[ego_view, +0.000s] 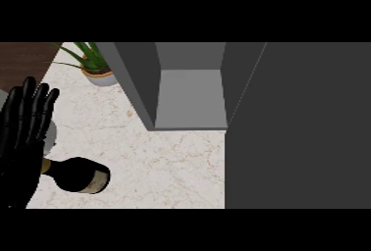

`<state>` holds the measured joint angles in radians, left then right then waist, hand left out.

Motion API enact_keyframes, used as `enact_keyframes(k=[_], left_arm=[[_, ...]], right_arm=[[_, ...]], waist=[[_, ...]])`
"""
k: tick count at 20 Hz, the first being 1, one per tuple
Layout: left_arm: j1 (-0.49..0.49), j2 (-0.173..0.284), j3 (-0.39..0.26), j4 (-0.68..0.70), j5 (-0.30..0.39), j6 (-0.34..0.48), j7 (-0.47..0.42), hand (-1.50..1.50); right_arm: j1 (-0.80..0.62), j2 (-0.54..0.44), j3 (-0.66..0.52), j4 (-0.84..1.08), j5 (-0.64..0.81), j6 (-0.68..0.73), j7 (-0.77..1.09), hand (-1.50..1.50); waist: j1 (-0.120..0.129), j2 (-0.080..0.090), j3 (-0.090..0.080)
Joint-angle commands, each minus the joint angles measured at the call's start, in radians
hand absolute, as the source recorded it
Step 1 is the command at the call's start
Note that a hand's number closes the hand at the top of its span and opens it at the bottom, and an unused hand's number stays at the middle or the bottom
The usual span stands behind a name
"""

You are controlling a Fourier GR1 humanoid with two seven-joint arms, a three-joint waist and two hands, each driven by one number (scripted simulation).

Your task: Pick up the wine, place it into the cabinet and close the cabinet

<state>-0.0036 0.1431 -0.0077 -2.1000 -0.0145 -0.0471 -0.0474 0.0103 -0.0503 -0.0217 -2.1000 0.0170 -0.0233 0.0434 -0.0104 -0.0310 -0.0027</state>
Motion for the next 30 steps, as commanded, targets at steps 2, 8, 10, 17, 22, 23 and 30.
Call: enact_keyframes(k=[2, 8, 10, 17, 22, 23, 30], left_arm=[[0.049, 0.086, 0.164, 0.010, 0.230, -0.154, -0.098, -1.50], [0.127, 0.104, 0.115, 0.037, 0.581, -0.314, 0.089, -1.50], [0.173, 0.160, 0.197, 0.037, 0.702, -0.359, 0.116, -1.50], [0.220, 0.333, 0.420, -0.053, 1.056, -0.374, 0.302, -1.50], [0.168, 0.376, 0.478, -0.100, 1.139, -0.253, 0.402, -1.50], [0.243, 0.317, 0.446, -0.235, 1.106, -0.228, 0.412, -1.50], [0.186, 0.375, 0.548, -0.170, 1.208, -0.213, 0.495, -1.50]], right_arm=[[0.077, 0.003, 0.017, -0.071, 0.016, 0.015, -0.044, -1.50], [0.123, -0.002, 0.127, -0.121, -0.132, 0.128, 0.093, -1.50], [0.157, -0.026, 0.098, -0.202, -0.200, 0.145, 0.151, -1.50], [0.236, 0.010, 0.247, -0.434, -0.101, 0.068, 0.302, -1.50], [0.222, 0.015, 0.345, -0.538, -0.048, 0.023, 0.426, -1.50], [0.172, 0.017, 0.358, -0.532, -0.012, 0.005, 0.452, -1.50], [0.134, 0.034, 0.461, -0.503, 0.085, -0.062, 0.483, -1.50]], waist=[[0.011, 0.029, 0.002], [0.023, 0.025, 0.002], [0.018, 0.023, 0.002], [0.017, 0.026, 0.002], [0.009, 0.027, 0.002], [0.017, 0.026, 0.002], [0.011, 0.028, 0.002]])
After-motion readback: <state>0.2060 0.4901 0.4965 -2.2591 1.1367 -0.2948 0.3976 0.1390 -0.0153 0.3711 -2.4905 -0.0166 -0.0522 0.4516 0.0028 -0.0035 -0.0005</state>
